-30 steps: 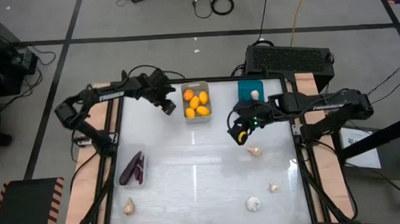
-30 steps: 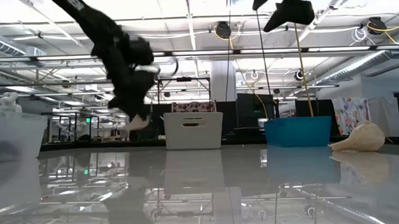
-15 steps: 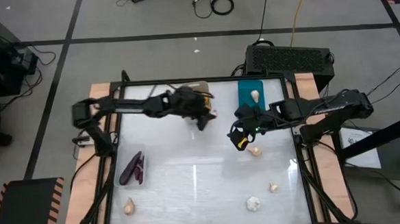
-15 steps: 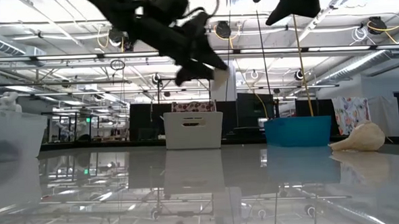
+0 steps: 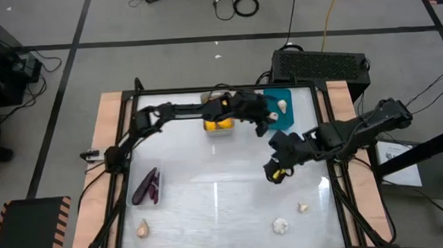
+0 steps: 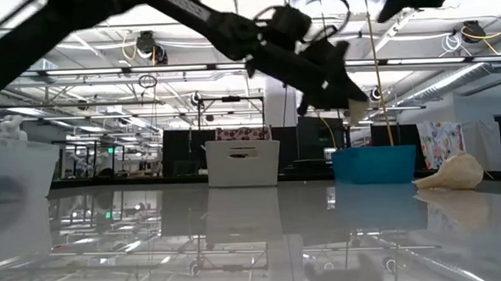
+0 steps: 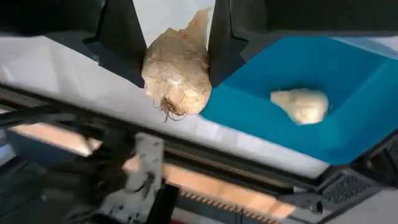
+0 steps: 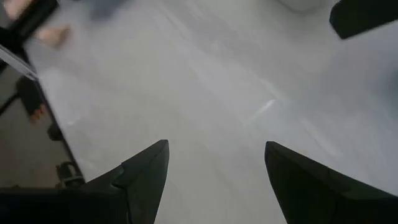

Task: Sort produce into baskets
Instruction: Put the white garlic into the blue bin

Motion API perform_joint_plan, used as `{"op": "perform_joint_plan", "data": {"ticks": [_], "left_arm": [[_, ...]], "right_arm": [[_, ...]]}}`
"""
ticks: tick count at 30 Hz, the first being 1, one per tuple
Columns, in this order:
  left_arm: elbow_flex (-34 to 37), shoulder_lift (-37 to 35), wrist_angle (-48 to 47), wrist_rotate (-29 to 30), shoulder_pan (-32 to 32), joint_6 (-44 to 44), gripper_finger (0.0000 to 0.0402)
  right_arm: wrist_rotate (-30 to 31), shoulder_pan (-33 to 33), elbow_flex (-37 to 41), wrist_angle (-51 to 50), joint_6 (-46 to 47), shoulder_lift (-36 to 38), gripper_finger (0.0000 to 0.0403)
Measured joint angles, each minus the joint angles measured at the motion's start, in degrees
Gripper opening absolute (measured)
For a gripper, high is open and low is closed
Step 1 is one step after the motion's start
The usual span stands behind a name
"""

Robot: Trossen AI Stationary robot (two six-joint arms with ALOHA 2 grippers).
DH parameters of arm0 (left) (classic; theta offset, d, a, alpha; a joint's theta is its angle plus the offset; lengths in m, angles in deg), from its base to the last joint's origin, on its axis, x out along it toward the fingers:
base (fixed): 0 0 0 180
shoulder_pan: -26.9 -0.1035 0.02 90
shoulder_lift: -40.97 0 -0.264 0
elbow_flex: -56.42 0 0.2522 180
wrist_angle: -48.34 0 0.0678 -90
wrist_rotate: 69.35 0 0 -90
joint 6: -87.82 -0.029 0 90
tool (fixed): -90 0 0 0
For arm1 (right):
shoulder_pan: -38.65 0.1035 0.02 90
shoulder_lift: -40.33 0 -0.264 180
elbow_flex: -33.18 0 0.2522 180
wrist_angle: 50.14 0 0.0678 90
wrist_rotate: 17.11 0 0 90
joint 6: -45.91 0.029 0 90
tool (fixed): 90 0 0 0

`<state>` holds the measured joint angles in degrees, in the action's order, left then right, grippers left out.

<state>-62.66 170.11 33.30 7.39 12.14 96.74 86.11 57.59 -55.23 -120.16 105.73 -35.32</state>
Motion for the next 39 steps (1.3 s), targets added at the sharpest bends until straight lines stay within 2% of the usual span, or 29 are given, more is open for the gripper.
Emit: {"op": "perform_joint_plan", "data": {"ticks": [6, 11, 14, 21, 25, 33, 39], "left_arm": [[-9.5, 9.3, -0.2, 0.7, -0.6, -0.8, 0.0153], [-10.7, 10.6, -1.0, 10.0, -0.6, -3.9, 0.0161], [-10.9, 10.2, 0.0, 11.2, -0.7, -7.9, 0.0185], [-10.8, 9.8, -3.8, 11.2, -0.8, -7.5, 0.0257], [-10.8, 6.1, -10.6, 11.2, -0.9, -8.1, 0.0279], [-10.8, -8.7, -29.6, 10.7, -1.6, -13.8, 0.0283], [-10.8, -21.7, -44.9, 10.4, -2.2, -20.1, 0.0283]], "right_arm": [[3.3, 6.5, 0.0, -9.9, 11.3, 0.0, 0.0258], [3.6, 10.9, 0.0, -15.2, 18.9, 0.0, 0.0258], [5.6, 12.9, 0.3, -17.0, 21.2, 0.0, 0.0258], [7.9, 14.3, 3.6, -18.4, 24.3, 0.0, 0.0258], [7.5, 14.4, 7.1, -18.1, 26.2, 0.0, 0.0258], [7.5, 13.3, 12.4, -14.1, 24.8, 0.0, 0.0261], [6.3, 9.1, 12.8, -11.8, 18.3, 0.0, 0.0296]]}}
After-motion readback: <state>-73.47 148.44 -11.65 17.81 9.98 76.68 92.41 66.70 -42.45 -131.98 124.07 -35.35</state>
